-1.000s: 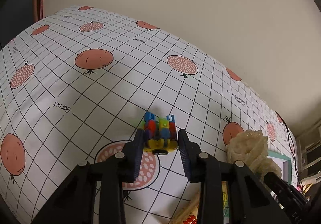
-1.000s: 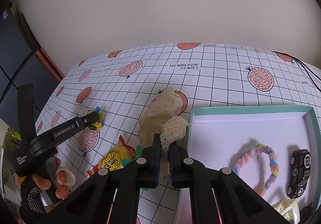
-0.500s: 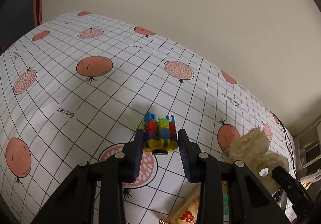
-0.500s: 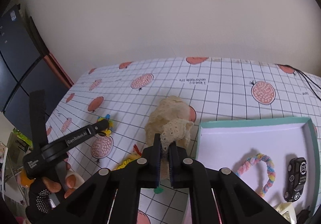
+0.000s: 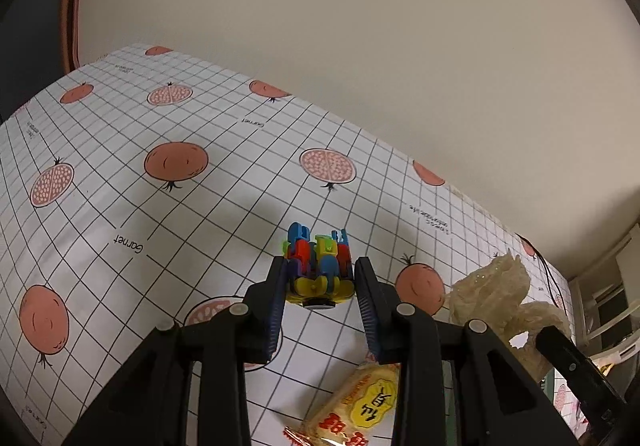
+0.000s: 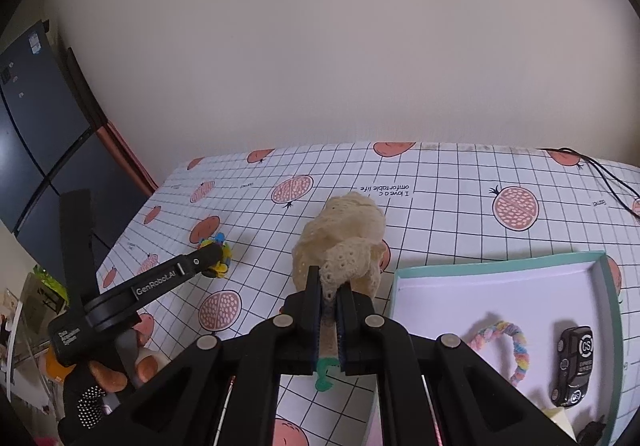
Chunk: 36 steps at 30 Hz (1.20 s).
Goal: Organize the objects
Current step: 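Lift block toy with left gripper while right lifts crochet cloth, then carry block toy into tray with left gripper while right carries crochet cloth there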
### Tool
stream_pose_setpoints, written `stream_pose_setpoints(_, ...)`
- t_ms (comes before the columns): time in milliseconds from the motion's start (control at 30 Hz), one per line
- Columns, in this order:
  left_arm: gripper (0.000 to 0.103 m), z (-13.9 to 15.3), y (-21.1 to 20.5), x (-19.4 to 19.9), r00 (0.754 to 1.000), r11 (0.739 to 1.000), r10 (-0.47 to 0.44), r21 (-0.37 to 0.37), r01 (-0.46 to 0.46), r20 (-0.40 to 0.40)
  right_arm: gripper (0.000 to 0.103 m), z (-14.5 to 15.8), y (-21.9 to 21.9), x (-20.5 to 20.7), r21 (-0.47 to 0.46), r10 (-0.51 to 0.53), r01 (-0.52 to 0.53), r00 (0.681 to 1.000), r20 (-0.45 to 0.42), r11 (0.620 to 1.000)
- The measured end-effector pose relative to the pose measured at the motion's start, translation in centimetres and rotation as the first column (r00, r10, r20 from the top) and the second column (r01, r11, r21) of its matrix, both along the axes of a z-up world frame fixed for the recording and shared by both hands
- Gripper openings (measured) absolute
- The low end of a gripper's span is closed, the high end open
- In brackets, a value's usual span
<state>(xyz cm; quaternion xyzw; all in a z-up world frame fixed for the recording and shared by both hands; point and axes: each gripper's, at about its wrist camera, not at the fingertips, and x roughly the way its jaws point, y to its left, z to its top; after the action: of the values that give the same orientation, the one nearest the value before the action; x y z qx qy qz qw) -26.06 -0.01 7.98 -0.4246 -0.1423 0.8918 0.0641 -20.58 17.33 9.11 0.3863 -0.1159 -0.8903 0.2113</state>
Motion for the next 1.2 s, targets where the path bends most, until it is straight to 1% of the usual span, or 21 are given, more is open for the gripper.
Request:
stream_pose_setpoints(300, 0.035, 1.8, 2.3, 1.2, 0.999, 0.999, -0.043, -0.006, 0.042, -0.030, 0.006, 0.6, 1.9, 0.4, -0.009, -0.028, 0.028, 1.000, -0.004, 1.000)
stream_pose_setpoints(500, 0.035, 3.0, 5.2, 2.2, 0.993, 0.994, -0.107, -0.017, 0.106, -0.055, 0.006, 0.9, 4.0, 0.4, -0.015, -0.064, 0.064, 0.998, -0.002, 0.998)
stream_pose_setpoints(700, 0.035, 3.4, 9.0, 3.6, 0.980, 0.981, -0.192, -0.027, 0.190, -0.058, 0.007, 0.8, 6.7, 0.4, -0.011, -0.113, 0.113, 0.994, 0.009, 0.994)
stream_pose_setpoints(800, 0.035, 3.3, 11.1, 4.3, 0.970, 0.971, -0.238, -0.041, 0.236, -0.051, 0.007, 0.5, 8.2, 0.6, -0.002, -0.138, 0.138, 0.990, 0.014, 0.990)
stream_pose_setpoints(933, 0.035, 2.5, 14.0, 5.2, 0.956, 0.955, -0.293, -0.063, 0.291, -0.025, 0.007, 0.2, 10.7, 0.7, -0.003, -0.181, 0.182, 0.983, 0.028, 0.983)
stream_pose_setpoints(1067, 0.035, 1.5, 15.8, 5.9, 0.945, 0.943, -0.327, -0.063, 0.327, 0.004, 0.007, 0.0, 12.6, 0.7, 0.007, -0.213, 0.213, 0.976, 0.036, 0.977)
stream_pose_setpoints(1133, 0.035, 1.1, 16.7, 6.2, 0.939, 0.936, -0.344, -0.082, 0.344, 0.011, 0.007, -0.2, 13.4, 0.8, 0.011, -0.230, 0.230, 0.972, 0.041, 0.973)
stream_pose_setpoints(1200, 0.035, 0.4, 17.6, 6.3, 0.934, 0.929, -0.355, -0.098, 0.356, 0.029, 0.007, -0.4, 14.0, 0.9, 0.043, -0.252, 0.250, 0.967, 0.041, 0.967)
